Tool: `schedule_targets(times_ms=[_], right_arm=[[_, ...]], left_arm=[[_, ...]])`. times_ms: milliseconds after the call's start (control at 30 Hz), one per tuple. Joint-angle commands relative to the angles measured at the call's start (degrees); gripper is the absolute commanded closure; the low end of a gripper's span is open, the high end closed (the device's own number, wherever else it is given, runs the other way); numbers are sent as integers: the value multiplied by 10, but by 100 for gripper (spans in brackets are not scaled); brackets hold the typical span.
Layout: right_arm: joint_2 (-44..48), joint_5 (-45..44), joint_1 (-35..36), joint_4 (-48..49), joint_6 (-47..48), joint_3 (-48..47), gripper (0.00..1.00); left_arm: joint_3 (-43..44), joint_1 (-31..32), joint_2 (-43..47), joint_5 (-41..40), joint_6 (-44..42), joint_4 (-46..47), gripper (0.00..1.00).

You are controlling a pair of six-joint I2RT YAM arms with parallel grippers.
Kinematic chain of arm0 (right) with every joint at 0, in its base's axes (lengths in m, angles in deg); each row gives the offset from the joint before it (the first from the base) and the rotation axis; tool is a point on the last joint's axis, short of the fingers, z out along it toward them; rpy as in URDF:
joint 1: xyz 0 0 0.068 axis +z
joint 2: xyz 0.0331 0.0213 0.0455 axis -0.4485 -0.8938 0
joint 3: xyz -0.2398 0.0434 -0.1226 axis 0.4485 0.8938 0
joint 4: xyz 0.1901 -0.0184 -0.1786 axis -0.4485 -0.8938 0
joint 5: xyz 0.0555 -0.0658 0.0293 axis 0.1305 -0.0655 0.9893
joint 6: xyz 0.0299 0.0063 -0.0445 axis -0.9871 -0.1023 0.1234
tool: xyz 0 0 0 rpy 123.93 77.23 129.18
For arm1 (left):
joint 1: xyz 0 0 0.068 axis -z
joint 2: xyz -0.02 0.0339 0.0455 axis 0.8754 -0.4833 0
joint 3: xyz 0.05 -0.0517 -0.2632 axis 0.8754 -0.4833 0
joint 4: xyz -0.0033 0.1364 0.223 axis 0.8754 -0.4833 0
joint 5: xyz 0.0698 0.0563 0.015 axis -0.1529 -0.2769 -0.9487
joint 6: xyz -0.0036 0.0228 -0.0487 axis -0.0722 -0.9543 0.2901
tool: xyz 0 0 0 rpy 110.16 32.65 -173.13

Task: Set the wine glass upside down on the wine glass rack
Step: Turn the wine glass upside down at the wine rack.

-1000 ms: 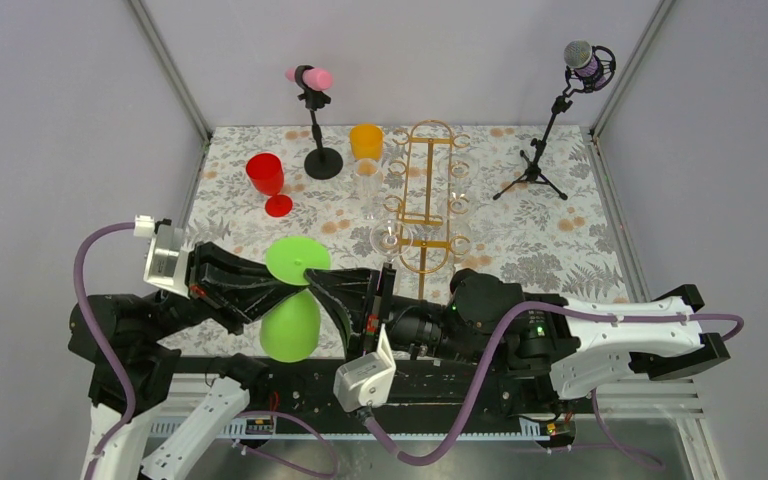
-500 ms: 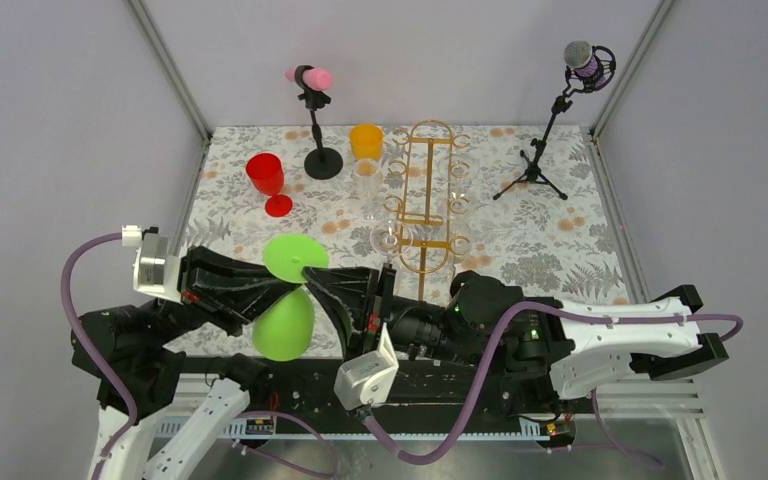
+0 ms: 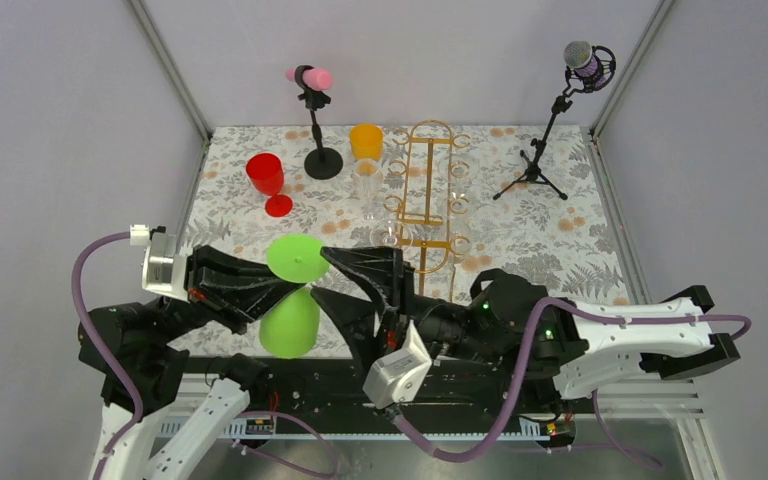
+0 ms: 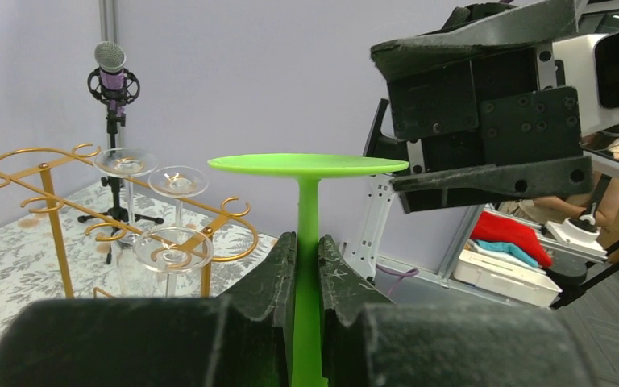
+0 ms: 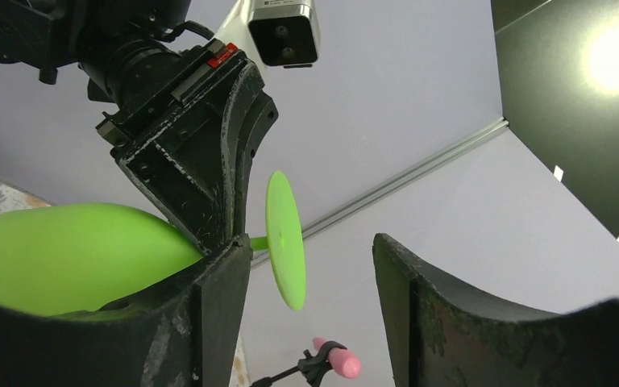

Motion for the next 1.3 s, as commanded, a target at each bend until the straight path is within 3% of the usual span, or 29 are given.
schedule_targets(times_ms=[0, 133, 233, 333, 433, 533, 700, 1000, 1167, 1267], right_arm=[[61, 27, 4, 5, -56, 19, 34], [82, -66, 4, -46, -190, -19, 33], [65, -191, -3, -185, -306, -128, 32], [64, -176, -49, -314, -384, -189, 33], [64, -126, -160, -383, -496, -228, 33], [85, -114, -243, -396, -559, -206, 33], [145, -163, -293, -403, -626, -145, 34], [215, -255, -424, -487, -749, -71, 37], [237, -223, -486, -492, -771, -26, 37], [245, -197, -517, -491, -777, -2, 37]], left_arm=[[-10, -2, -3, -24, -46, 0, 100], [-17, -2, -25, -29, -78, 13, 100], [-15, -2, -46, -51, -108, 15, 100], [-2, -3, -62, -71, -137, 13, 100], [2, -3, -76, -93, -161, 14, 100], [9, -4, -97, -96, -186, 14, 100], [16, -12, -142, -93, -219, 14, 100], [-46, -54, -199, -73, -207, 208, 100], [-64, -73, -239, -28, -195, 309, 100], [-78, -76, -258, -48, -204, 337, 100]])
